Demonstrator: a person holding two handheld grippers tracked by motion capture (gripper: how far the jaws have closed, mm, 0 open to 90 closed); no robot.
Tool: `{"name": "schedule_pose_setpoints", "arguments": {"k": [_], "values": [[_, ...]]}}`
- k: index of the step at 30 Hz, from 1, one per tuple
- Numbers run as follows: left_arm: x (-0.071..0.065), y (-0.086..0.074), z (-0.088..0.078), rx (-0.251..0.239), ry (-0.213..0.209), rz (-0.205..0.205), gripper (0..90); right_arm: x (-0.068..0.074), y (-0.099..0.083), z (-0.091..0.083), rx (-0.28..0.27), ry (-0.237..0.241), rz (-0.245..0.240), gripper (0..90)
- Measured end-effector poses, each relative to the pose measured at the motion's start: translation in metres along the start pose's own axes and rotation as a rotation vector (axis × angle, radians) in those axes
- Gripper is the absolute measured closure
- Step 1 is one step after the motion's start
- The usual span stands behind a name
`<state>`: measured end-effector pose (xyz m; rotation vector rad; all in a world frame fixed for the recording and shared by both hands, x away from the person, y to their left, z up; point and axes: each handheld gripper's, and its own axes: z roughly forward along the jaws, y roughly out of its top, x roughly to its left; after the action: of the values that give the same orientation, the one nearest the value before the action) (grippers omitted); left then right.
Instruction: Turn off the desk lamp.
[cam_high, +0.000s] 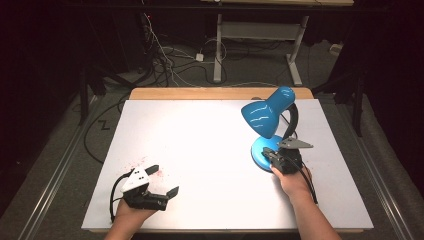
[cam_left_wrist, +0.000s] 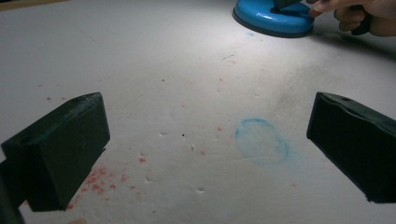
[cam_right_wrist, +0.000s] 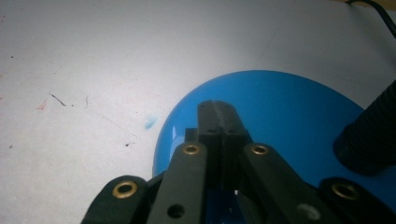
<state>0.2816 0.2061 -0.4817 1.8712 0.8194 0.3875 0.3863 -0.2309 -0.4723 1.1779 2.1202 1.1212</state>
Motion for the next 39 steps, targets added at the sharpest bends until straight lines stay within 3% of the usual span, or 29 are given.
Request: {"name": "schedule_pose_setpoints", "arguments": {"k": [7, 9, 10, 13, 15, 24, 39], "values": [[0.001, 0.000, -0.001, -0.003, -0.001, -0.007, 0.0, 0.000, 0.000, 0.000, 0.007, -0.005, 0.016, 90.0], [0.001, 0.000, -0.001, -0.003, 0.001, -0.008, 0.0, -0.003, 0.000, -0.001, 0.022, -0.066, 0.029, 90.0], [0.001, 0.000, -0.001, -0.004, 0.000, -0.008, 0.0, -0.008, -0.001, -0.002, 0.025, -0.056, 0.057, 90.0], [0.001, 0.000, -0.001, -0.003, 0.000, -0.005, 0.0, -0.013, -0.004, -0.004, 0.024, -0.031, 0.057, 90.0], [0.001, 0.000, 0.000, -0.002, -0.002, -0.007, 0.0, -0.011, -0.005, -0.005, 0.022, -0.039, 0.035, 90.0], [0.002, 0.000, 0.001, -0.002, -0.002, -0.012, 0.0, -0.010, -0.004, -0.005, 0.016, -0.040, 0.031, 90.0], [0.001, 0.000, 0.002, -0.003, -0.015, -0.018, 0.0, 0.011, -0.004, -0.030, -0.057, 0.026, 0.003, 90.0]]}}
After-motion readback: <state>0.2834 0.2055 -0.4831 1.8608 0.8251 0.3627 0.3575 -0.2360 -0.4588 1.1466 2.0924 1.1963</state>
